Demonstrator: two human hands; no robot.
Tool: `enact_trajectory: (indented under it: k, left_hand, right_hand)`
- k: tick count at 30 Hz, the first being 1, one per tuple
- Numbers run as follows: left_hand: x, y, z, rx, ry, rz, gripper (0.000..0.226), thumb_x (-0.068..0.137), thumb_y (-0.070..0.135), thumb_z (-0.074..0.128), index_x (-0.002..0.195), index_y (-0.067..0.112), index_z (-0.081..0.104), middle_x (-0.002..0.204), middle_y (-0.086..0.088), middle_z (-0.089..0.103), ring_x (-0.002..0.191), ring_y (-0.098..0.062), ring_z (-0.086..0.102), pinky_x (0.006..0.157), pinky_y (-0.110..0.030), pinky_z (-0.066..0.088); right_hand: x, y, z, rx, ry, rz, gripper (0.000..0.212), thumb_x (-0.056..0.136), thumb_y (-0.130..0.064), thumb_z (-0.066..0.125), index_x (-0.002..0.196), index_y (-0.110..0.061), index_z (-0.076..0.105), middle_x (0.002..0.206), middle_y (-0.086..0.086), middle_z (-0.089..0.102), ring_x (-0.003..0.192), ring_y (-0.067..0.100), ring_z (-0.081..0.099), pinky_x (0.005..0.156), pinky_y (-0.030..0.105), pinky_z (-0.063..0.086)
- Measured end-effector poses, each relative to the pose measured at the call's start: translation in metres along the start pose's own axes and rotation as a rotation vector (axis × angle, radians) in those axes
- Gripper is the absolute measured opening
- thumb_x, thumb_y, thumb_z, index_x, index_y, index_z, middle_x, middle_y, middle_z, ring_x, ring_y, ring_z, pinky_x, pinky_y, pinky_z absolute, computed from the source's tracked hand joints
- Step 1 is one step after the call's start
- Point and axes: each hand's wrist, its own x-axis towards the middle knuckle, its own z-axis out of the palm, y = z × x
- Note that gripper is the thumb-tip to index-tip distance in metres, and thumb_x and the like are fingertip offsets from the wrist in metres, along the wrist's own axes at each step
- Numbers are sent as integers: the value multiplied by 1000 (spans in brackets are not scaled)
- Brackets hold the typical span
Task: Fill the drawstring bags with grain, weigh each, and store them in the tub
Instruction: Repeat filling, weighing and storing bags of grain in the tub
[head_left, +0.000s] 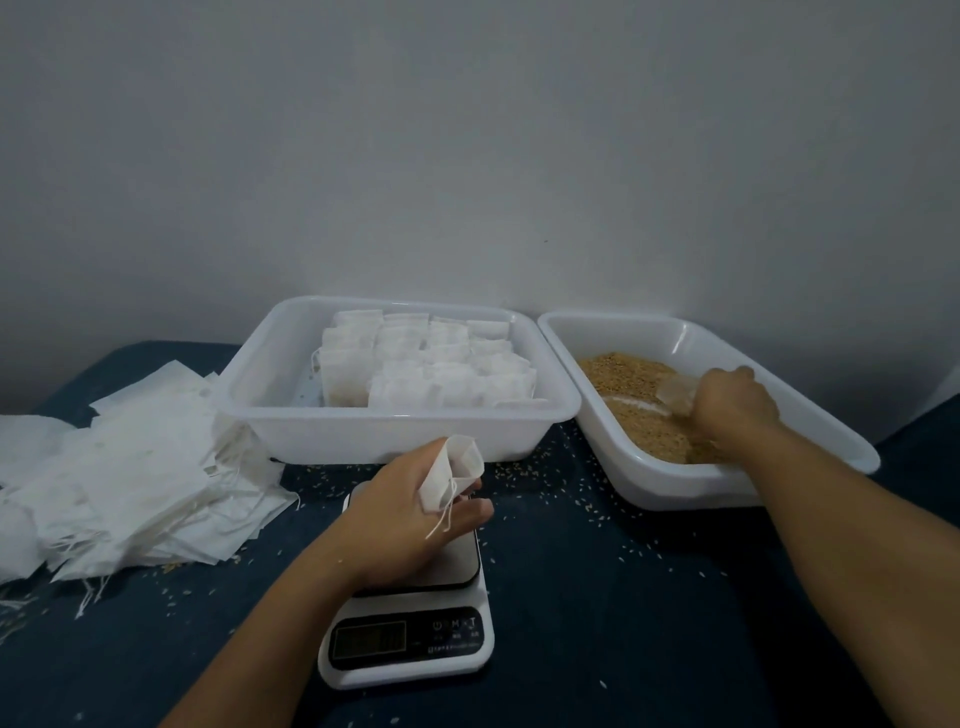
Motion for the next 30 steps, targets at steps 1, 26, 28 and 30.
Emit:
enact_trajectory:
  k: [1,26,28,30]
  left_hand:
    - [0,0,1,9,-7,1,35,92,50,77,95,20,60,93,1,67,90,-22,66,87,-50,55]
    - [1,0,4,-1,28,64,21,95,34,77,92,24,59,90,3,65,87,-21,63,85,-44,53]
    - [0,0,3,-8,41,58,20,95,37,77,93,25,60,92,5,66,91,-20,65,88,-45,55]
    - [0,-1,3,-9,65,55,19,95,37,77,93,28,61,93,7,66,93,-17,66,90,-44,55]
  right_hand:
    - [0,0,0,-8,4,13,39,97,-19,64,132,-3,60,131,19,47,111,38,62,83,43,51]
    - [22,-52,29,852,-298,11,19,94,-21,77,101,-3,77,88,17,73,66,23,58,66,36,51]
    - [23,-54,28,996,-307,67,22,92,-18,79,100,2,74,84,17,72,69,24,63,66,37,52]
    - [23,-56,27,1077,-273,103,29,92,-25,81,97,2,73,77,14,72,65,22,63,62,35,53]
